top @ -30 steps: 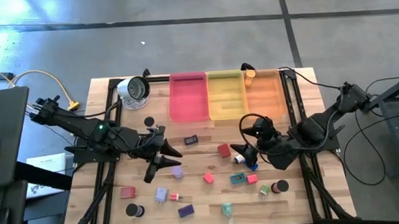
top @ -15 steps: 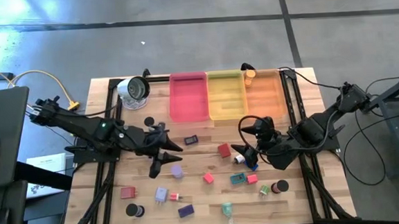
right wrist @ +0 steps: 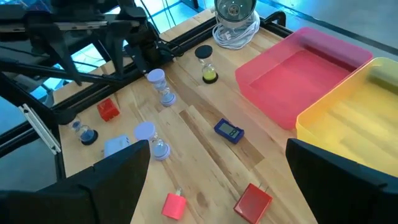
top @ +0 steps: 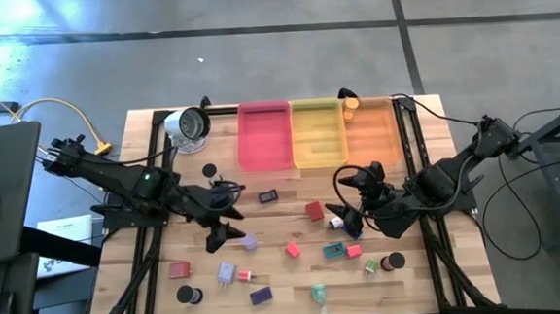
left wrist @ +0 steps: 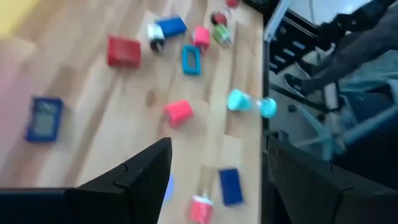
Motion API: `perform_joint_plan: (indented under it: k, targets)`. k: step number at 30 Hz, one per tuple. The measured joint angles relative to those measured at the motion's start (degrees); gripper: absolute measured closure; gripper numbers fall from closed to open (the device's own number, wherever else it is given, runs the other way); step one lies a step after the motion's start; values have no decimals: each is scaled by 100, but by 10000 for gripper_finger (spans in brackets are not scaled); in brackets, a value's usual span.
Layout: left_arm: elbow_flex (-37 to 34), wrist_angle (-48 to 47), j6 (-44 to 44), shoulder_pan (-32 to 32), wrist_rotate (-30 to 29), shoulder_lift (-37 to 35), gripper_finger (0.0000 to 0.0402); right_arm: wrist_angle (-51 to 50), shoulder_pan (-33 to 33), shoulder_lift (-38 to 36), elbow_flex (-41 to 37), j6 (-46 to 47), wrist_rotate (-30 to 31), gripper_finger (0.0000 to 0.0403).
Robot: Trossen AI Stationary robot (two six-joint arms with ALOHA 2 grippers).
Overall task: Pick & Place Office items
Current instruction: Put the light purple charger adapter into the red bin
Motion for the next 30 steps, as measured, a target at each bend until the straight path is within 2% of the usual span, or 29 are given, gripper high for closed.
perform_joint_plan:
  k: [4, 7, 9, 12, 14, 17, 21, 30]
  targets:
    - [0, 23, 94, -389, 755, 38, 143, -58, 0, 0, 0, -61, 12, 37]
    - [0, 40, -74, -746, 1028, 46, 143, -58, -2, 0, 0, -149, 30, 37]
    - [0, 1, -375, -964, 940, 44, 143, -54, -2, 0, 0, -151, 37, 37]
    - [0, -351, -1072, -1251, 463, 76, 143, -54, -2, 0, 0, -151, 37, 37]
    - [0, -711, -1985, -1363, 233, 112, 143, -52, -2, 0, 0, -149, 37, 37]
    - [0, -1151, -3379, -1440, 184, 219, 143, -41, -2, 3, 0, -144, 34, 37]
    - [0, -1372, -4583, -1633, 101, 405, 143, -31, -2, 102, 0, -105, 31, 37]
    - [0, -1072, -4452, -1795, 70, 931, 143, -21, 11, 470, -7, -105, -149, 37]
